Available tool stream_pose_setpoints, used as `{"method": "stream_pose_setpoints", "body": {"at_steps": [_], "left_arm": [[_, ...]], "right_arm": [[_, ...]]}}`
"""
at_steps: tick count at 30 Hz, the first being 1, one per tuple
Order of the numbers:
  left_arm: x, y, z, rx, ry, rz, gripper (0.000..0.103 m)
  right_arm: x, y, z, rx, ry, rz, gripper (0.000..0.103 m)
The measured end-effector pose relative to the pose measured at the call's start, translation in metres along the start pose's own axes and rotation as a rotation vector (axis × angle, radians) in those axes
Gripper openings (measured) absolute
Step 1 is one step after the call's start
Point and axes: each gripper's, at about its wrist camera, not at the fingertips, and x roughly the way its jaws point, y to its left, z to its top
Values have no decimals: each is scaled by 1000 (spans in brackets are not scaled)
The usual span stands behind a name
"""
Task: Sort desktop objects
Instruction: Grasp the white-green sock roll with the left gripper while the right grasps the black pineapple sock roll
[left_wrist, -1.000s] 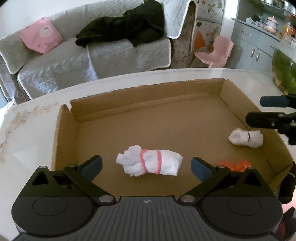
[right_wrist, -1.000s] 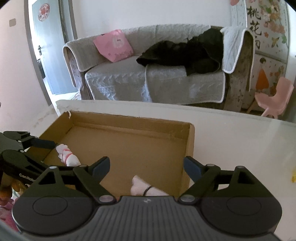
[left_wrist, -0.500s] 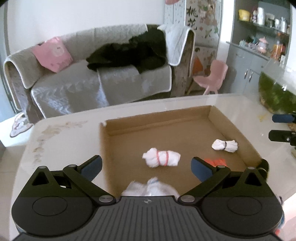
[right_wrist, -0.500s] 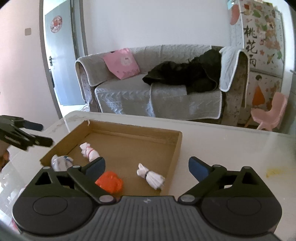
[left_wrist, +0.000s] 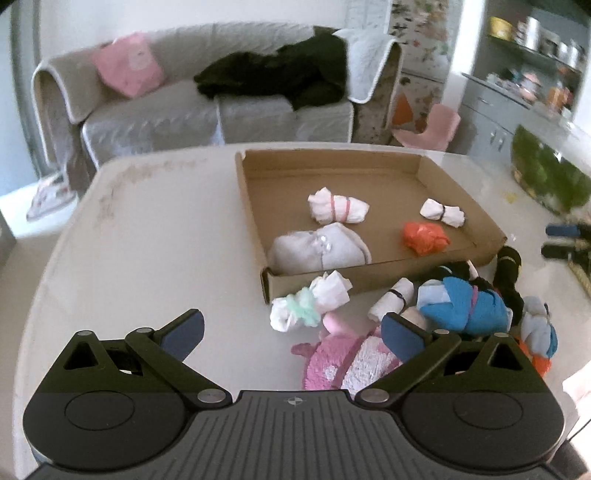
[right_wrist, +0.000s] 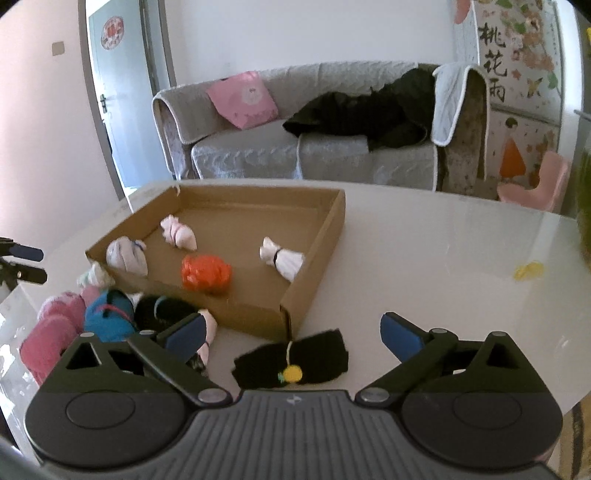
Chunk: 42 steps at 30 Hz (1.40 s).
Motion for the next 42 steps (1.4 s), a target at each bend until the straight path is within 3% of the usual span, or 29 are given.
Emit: {"method": "stream_pose_setpoints", "body": {"at_steps": [7, 17, 35, 39, 42], "left_arm": [[19, -3, 9, -76, 20, 28, 103], [58, -16, 20, -213, 138, 34, 103], [86, -17, 17, -303, 229, 72, 102], [87, -18, 17, -296, 220, 102, 98], [84, -20, 17, -295, 201, 128, 82]], "right_arm": [[23, 6, -4, -62, 36, 7, 101], [35, 3, -15, -93, 47, 35, 101], [55, 0, -25, -137, 85, 48, 99], [56, -2, -28, -138, 85, 48, 93], [54, -1, -28, -141, 80, 42, 88]]}}
